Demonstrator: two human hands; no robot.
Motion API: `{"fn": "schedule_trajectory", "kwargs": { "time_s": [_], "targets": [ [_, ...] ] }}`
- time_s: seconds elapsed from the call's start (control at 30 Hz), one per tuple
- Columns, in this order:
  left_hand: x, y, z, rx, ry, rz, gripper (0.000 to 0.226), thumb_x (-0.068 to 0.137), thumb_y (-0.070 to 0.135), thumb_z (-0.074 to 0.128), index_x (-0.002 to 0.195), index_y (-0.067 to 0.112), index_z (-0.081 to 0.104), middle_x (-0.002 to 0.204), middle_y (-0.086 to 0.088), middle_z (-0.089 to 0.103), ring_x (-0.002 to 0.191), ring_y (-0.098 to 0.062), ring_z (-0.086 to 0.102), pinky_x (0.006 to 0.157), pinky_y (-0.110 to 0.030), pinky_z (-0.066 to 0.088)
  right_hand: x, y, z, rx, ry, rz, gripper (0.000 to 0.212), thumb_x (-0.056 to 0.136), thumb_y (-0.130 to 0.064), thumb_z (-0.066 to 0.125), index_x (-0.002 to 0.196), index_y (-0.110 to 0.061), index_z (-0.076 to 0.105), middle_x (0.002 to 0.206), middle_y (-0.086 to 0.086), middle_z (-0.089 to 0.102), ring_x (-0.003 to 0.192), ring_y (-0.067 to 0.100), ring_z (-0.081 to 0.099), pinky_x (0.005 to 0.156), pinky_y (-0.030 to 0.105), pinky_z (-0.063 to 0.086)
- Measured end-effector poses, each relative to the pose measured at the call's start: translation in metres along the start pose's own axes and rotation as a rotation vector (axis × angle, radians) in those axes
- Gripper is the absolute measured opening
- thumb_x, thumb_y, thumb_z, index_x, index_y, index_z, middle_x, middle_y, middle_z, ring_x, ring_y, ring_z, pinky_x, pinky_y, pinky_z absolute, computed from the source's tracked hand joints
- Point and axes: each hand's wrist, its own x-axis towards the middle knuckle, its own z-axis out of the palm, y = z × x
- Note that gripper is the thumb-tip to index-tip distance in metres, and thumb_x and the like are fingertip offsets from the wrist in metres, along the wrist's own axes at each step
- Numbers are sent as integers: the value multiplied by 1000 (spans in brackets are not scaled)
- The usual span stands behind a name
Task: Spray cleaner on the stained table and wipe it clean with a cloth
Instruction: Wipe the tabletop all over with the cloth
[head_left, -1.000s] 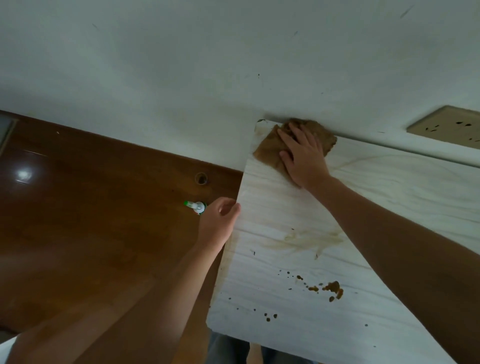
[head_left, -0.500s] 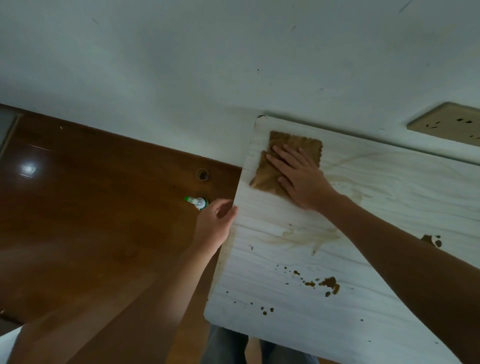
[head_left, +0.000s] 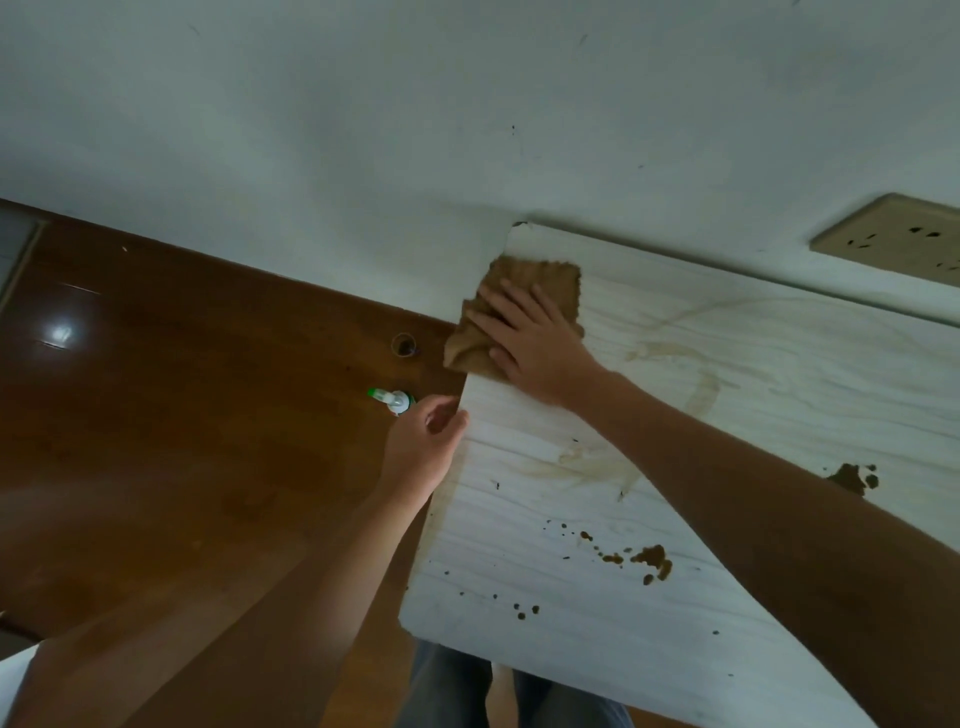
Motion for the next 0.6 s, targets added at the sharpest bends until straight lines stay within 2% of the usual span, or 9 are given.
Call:
{"fn": "schedule_trajectory", "kwargs": {
  "time_s": [0.03,0.1,0.2,0.27,0.37,0.43,0.53,0.6],
  "targets": [
    [-2,-2,-1,0,-11,-16,28,98,32,64,118,14,70,102,3,75,96,-14,72,86,-40,62,-11,5,2,15,-7,-21,57,100,-40,31,155,-24,32,164,3,24,153,26,16,124,48,10],
    [-6,-5,-3,-7,-7,-40,27,99,33,61,114,13,72,100,4,74,97,-12,70,83,-34,60,-25,22,1,34,-11,-28,57,103,-39,33,158,-24,24,166,2,18,154,22,12,125,44,8],
    [-6,-2,-2,-23,13,-89,29,100,37,60,113,14,72,101,8,71,97,-4,64,77,-20,51,-25,57,-9,44,29,79,57,102,-40,30,157,-23,26,165,5,22,153,26,16,124,48,14],
    [-2,-1,0,-43,27,-118,33,98,41,62,116,15,71,106,6,71,100,-7,64,75,-18,47,-12,70,-16,80,69,187,60,99,-39,31,156,-21,29,164,8,25,152,29,18,122,51,17],
    [1,-2,4,-33,57,-122,32,96,41,64,110,14,72,101,2,72,98,-11,66,74,-20,49,16,49,-14,88,128,392,62,96,-35,36,156,-21,29,164,10,24,152,30,17,123,51,11],
    [1,-3,5,-31,66,-120,31,96,41,65,109,14,73,101,3,73,97,-10,66,75,-19,49,22,20,-7,69,158,439,62,96,-38,35,155,-20,32,163,13,24,151,34,18,122,53,11],
    [1,-4,5,-23,70,-110,31,96,41,65,107,14,73,100,4,73,97,-10,67,74,-20,49,2,-12,9,12,121,185,57,99,-42,33,153,-24,36,162,12,26,151,35,19,122,55,12],
    [1,-5,5,7,64,-90,31,96,42,64,106,14,73,99,4,73,95,-10,68,73,-21,49,-16,-9,12,-20,68,-10,54,102,-42,32,154,-26,35,164,8,24,152,30,17,123,52,12]
  ]
}}
